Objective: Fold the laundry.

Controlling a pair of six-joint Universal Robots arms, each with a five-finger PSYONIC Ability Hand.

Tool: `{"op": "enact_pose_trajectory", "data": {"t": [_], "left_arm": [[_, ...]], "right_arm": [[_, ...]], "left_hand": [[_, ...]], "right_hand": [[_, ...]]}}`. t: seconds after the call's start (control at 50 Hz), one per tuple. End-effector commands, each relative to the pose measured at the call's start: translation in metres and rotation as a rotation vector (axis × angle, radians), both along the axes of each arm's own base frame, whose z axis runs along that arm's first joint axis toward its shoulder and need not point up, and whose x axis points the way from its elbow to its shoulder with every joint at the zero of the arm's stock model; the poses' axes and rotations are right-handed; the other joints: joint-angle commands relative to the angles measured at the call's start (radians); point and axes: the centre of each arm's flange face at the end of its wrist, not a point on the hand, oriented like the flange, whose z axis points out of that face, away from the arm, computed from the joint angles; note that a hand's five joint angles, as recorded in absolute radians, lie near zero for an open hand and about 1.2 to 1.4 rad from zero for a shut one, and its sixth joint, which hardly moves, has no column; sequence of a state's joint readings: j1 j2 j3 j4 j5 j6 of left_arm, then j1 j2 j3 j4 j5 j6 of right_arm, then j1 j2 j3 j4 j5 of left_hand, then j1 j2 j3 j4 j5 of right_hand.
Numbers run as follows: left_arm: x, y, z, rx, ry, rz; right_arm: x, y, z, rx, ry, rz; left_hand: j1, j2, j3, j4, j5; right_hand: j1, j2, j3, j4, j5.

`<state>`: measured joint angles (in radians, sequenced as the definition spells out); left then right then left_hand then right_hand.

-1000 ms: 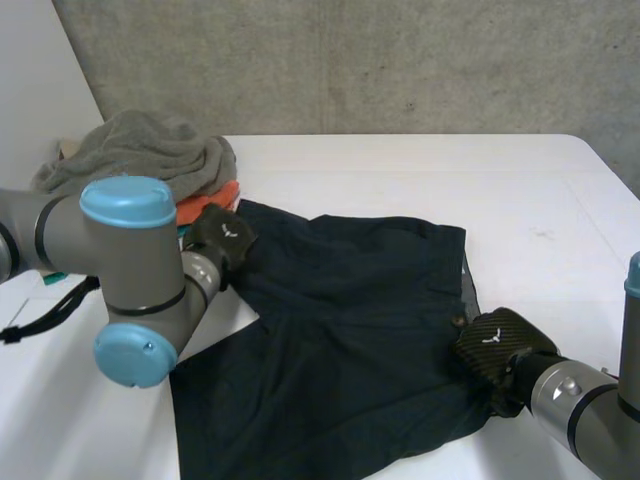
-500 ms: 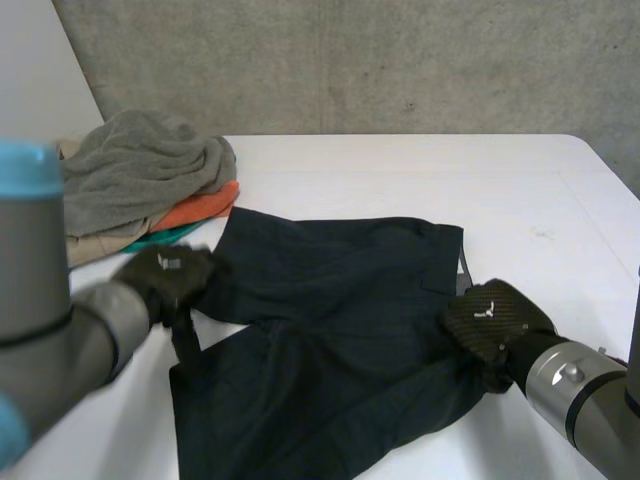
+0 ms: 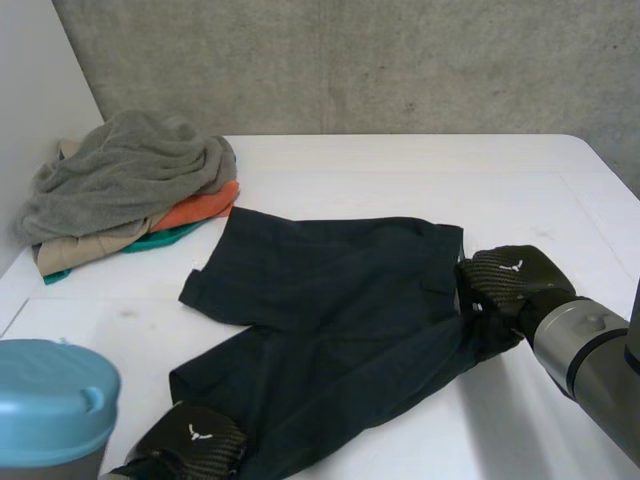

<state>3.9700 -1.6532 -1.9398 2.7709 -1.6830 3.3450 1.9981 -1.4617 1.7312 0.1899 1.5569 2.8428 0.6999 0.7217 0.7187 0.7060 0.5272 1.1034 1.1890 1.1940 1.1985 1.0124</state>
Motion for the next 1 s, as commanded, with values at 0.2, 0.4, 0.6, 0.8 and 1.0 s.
{"op": "enact_pose_trajectory", "data": {"t": [0.2,0.4,0.6,0.8,1.0], "left_arm": [[-0.006,-0.015,-0.003,-0.123,-0.085,-0.065],[0.004,0.02,0.015,0.062,-0.174,-0.224],[-0.038,-0.081,0.045,-0.327,-0.032,-0.09],[-0.097,-0.201,0.05,-0.736,0.052,-0.068],[-0.127,-0.26,0.004,-0.789,0.022,-0.05]], "right_arm": [[-0.032,0.045,-0.023,0.262,0.415,0.343],[-0.042,0.046,-0.019,0.302,0.487,0.51],[-0.019,-0.012,-0.023,0.123,0.313,0.273],[-0.005,-0.086,-0.031,-0.221,0.196,0.044],[0.03,-0.13,-0.064,-0.535,0.127,0.058]], "left_hand": [[0.696,0.675,0.678,0.69,0.695],[0.696,0.675,0.678,0.69,0.695],[0.696,0.675,0.678,0.69,0.695],[0.696,0.675,0.678,0.69,0.695],[0.696,0.675,0.678,0.69,0.695]], "right_hand": [[0.293,0.207,0.202,0.198,0.209],[0.293,0.207,0.202,0.198,0.209],[0.293,0.207,0.202,0.198,0.209],[0.293,0.207,0.202,0.198,0.209],[-0.103,-0.188,-0.193,-0.198,-0.186]]}}
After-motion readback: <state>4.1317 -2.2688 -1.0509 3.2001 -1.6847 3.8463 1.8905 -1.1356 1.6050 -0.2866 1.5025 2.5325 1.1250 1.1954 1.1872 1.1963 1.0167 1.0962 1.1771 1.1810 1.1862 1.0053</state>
